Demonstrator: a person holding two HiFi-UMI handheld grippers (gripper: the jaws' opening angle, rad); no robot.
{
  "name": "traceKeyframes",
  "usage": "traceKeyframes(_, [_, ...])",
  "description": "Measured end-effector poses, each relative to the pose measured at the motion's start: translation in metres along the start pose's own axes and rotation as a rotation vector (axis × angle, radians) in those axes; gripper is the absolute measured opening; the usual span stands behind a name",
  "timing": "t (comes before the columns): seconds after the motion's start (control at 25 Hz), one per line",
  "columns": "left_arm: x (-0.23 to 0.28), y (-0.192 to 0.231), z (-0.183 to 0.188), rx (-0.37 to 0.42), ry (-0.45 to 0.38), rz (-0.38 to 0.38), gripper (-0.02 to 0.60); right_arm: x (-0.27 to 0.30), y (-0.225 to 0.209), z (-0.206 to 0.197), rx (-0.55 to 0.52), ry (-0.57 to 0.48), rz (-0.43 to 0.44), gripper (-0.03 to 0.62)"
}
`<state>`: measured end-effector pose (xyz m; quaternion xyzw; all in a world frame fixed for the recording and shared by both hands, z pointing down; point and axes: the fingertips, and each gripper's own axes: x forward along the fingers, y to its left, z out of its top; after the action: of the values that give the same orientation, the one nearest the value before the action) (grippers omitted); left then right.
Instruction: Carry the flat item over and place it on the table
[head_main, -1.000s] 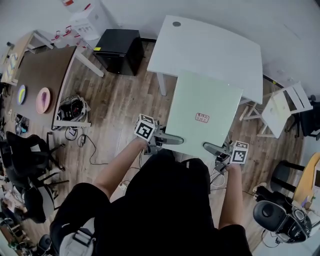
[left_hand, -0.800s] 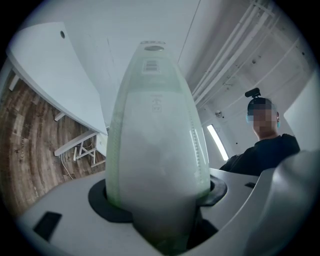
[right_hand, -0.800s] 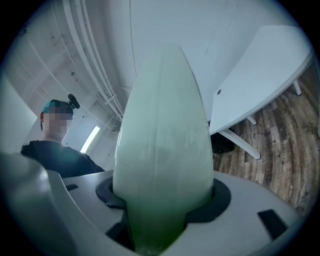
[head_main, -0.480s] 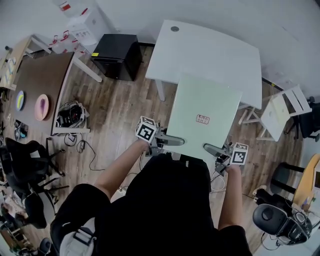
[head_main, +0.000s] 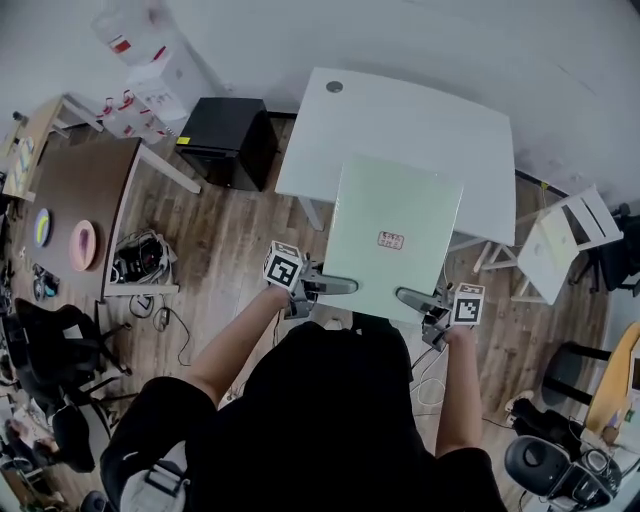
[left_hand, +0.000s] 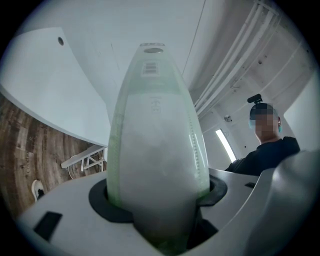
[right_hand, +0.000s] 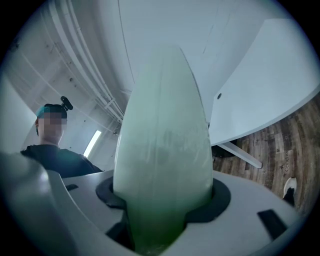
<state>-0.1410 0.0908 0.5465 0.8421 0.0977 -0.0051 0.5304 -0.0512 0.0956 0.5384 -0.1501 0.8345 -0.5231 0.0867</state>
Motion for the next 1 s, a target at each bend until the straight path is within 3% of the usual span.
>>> traceKeyframes(0.24, [0.014, 0.035, 0.056, -0.021, -0.028, 0.009, 0.321, -0.002, -0.036, 0.057, 0.005, 0.004, 0.013, 0.299])
traceKeyframes(0.44, [0.026, 0.090, 0.120, -0.056, -0.051, 0.030, 0.321, -0.001, -0.092, 0.122, 0.040, 0.016, 0.021, 0.299])
traceKeyframes(0.76, [0.030, 0.113, 0.135, -0.106, -0.044, 0.049, 0.321, -0.003, -0.110, 0.136, 0.081, 0.009, 0.005, 0.299])
traceKeyframes(1.0, [0.044, 0.178, 0.183, -0.150, -0.090, 0.097, 0.319, -0.010, -0.175, 0.184, 0.134, 0.016, -0.006, 0.299])
